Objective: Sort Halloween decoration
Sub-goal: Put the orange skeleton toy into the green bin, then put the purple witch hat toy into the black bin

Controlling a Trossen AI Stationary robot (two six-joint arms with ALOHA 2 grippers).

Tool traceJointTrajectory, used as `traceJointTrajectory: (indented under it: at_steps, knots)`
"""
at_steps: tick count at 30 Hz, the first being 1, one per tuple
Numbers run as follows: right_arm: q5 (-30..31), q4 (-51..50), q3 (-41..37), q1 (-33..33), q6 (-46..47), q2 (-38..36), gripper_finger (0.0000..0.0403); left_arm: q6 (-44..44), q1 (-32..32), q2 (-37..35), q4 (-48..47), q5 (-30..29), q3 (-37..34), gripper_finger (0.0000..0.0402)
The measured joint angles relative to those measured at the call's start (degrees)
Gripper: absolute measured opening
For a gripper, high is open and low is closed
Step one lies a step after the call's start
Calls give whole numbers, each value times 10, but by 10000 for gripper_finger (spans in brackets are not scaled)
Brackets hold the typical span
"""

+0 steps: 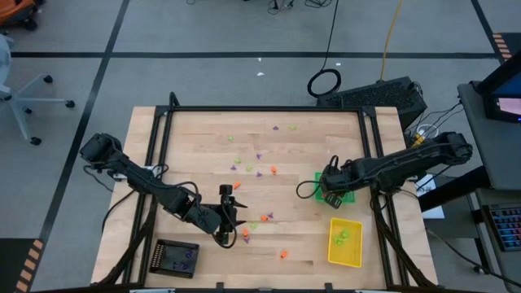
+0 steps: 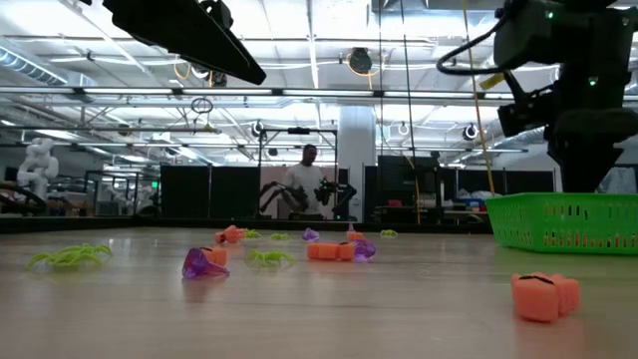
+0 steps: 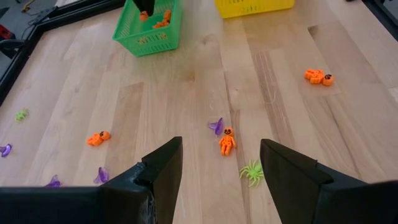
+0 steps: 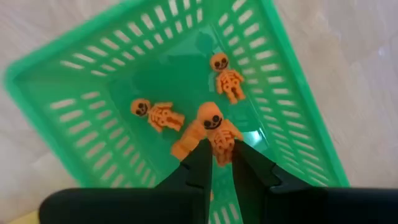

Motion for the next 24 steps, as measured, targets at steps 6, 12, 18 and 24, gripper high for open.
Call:
traceJointTrajectory:
  at_steps: [6,12,18,24]
  knots:
    - [-4,0,0,0,0,27,38,0,0,0,5,0,0,212]
    - [0,2,0,-1,18,35,52,0,0,0,7,0,0,212]
    - [0,1,0,-1,37,32,84,-30,0,0,7,0,0,212]
    - [0,-4,0,-1,44,31,106,-30,0,0,9,0,0,212]
